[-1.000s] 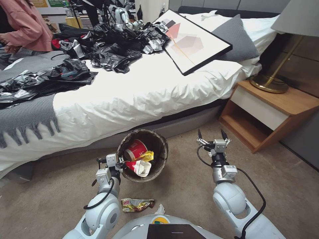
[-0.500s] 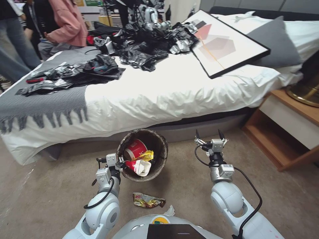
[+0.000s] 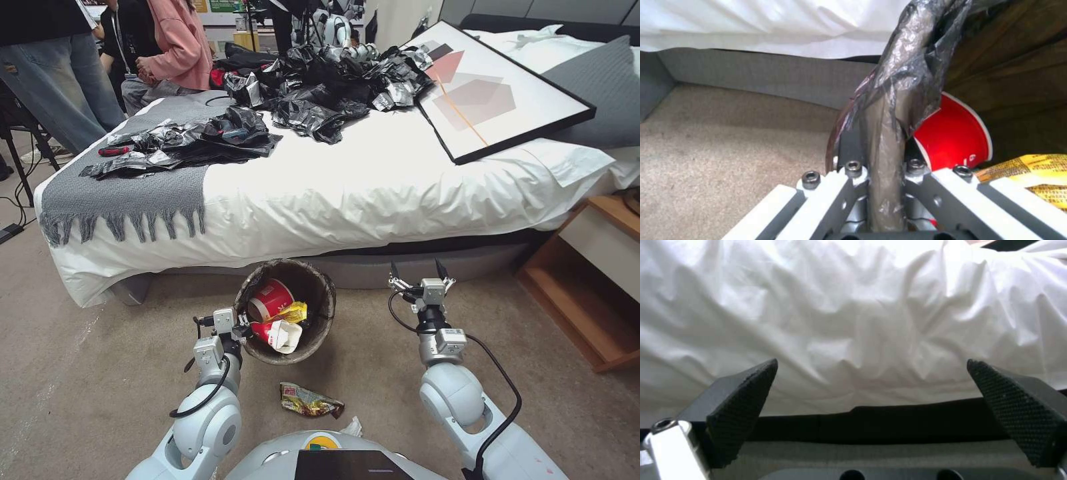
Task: Pick up the trash bin, then pick up the garbage from the floor and place it into the trash bin.
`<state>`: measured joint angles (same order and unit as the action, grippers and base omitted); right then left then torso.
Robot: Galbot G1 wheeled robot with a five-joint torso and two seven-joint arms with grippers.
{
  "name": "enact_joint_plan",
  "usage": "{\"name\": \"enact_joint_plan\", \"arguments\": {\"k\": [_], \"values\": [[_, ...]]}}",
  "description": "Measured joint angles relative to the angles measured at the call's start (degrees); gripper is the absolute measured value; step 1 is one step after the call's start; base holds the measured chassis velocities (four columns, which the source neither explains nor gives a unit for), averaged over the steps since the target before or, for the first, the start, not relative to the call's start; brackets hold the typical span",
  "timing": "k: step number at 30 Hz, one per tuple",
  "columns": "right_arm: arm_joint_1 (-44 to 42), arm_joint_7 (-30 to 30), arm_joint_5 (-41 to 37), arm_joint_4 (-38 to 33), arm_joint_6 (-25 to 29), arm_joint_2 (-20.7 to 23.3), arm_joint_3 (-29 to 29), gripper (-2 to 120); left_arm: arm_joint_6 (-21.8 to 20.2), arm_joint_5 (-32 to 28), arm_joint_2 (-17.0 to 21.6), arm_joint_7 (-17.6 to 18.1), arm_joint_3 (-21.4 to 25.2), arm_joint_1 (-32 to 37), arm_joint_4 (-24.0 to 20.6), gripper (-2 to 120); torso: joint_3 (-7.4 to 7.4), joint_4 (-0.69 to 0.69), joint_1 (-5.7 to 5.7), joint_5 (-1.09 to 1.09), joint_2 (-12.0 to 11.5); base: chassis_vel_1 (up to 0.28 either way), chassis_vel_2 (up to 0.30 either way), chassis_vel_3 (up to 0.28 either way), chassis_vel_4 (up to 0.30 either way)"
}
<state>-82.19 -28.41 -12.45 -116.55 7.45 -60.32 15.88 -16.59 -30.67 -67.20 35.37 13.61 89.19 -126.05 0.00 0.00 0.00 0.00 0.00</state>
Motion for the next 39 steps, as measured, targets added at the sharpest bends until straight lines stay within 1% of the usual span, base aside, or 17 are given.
{"name": "enact_joint_plan", "arguments": {"k": [4,6,8,14,25,32,39], "values": [[0.42,-0.18,-0.04,0.23,-0.11,-0.12,-0.32,100,-0.02,0.7,-0.13,-0.06,0.0,-0.22,0.42,0,0.0,0.02,0.0,0.0,0.0,0.0,0.0,0.0,0.0],[0.45,-0.23,-0.05,0.44,-0.16,-0.13,-0.36,100,-0.02,0.75,-0.2,-0.06,-0.02,-0.36,0.59,0,0.0,-0.02,0.0,0.0,0.0,0.0,0.0,0.0,0.0],[0.45,-0.24,-0.08,0.48,-0.17,-0.11,-0.38,100,-0.02,0.75,-0.23,-0.07,-0.05,-0.46,0.74,0,0.0,-0.02,0.0,0.0,0.0,0.0,0.0,0.0,0.0],[0.67,-0.24,-0.4,0.83,-0.18,0.06,-0.54,100,0.02,0.41,-0.38,0.72,0.46,-1.28,1.12,0,0.0,-0.01,0.0,0.0,0.0,0.0,0.0,0.0,0.0],[0.8,-0.2,-0.61,0.84,-0.41,0.14,-0.88,100,0.06,0.29,-0.3,0.75,0.52,-1.26,1.2,0,0.0,0.0,0.0,0.0,0.0,0.0,0.0,0.0,0.0],[0.79,-0.19,-0.61,0.84,-0.43,0.16,-0.89,100,0.06,0.27,-0.3,0.75,0.55,-1.26,1.2,0,0.0,0.0,0.0,0.0,0.0,0.076,-0.04,-0.062,0.08],[0.75,-0.17,-0.61,0.83,-0.53,0.17,-0.81,100,0.15,0.24,-0.29,0.76,0.63,-1.24,1.22,0,0.0,0.0,0.0,0.0,0.0,0.127,-0.132,-0.134,0.139]]}}
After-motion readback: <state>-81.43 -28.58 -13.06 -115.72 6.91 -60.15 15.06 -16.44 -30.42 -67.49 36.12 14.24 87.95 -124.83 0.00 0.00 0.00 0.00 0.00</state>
